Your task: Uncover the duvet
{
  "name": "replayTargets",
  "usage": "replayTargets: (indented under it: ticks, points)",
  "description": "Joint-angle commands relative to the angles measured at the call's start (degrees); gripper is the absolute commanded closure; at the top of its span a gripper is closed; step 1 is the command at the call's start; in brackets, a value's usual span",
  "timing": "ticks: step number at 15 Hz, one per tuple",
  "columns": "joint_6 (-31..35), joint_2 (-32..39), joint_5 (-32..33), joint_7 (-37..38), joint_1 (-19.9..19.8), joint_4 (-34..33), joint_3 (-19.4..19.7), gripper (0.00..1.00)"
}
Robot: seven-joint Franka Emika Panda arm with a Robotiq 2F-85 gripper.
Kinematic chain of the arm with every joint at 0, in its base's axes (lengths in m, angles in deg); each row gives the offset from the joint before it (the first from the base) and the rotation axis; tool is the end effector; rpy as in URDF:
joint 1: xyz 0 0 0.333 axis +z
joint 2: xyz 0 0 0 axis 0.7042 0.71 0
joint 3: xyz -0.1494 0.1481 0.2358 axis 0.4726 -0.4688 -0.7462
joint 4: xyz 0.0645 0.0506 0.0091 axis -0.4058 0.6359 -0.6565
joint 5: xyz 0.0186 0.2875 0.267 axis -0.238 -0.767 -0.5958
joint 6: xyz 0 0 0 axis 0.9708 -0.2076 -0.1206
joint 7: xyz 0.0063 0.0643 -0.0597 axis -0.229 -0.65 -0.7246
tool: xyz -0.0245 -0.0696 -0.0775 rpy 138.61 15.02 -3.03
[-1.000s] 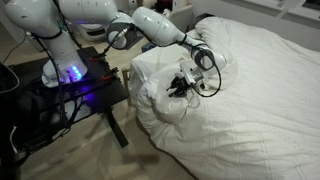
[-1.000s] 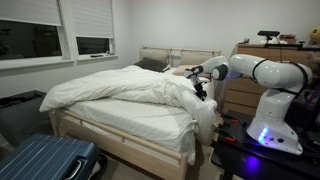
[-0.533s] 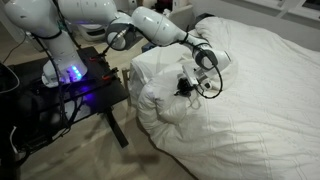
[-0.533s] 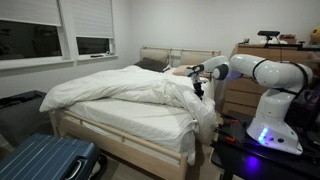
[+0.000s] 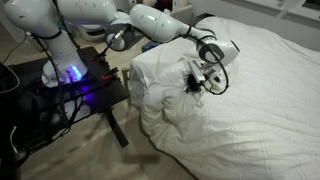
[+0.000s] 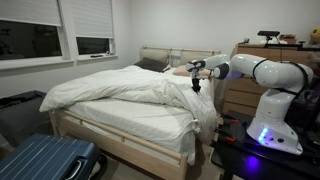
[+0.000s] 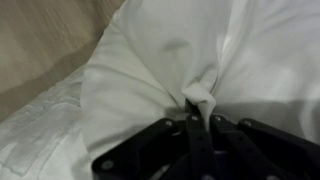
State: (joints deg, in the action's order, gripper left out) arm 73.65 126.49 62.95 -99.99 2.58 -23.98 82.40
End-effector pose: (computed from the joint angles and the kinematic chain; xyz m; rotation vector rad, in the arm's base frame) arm 0.5513 -0.5114 0.1133 -2.8510 0.5236 0.5262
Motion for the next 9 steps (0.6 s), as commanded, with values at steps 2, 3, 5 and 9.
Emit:
replayTargets:
  ticks: [2, 3, 5, 9]
  points:
    - [5.7, -1.9, -2.2, 4.2, 0.8, -1.5, -1.4, 0.99]
    - [6.7, -2.3, -2.6, 5.1, 1.1, -1.9, -1.8, 0.99]
    - [8.8, -3.3, -3.4, 7.4, 1.6, -2.0, -2.5, 0.99]
    - [15.5, -4.6, -4.1, 12.2, 3.1, -2.0, -2.8, 0.99]
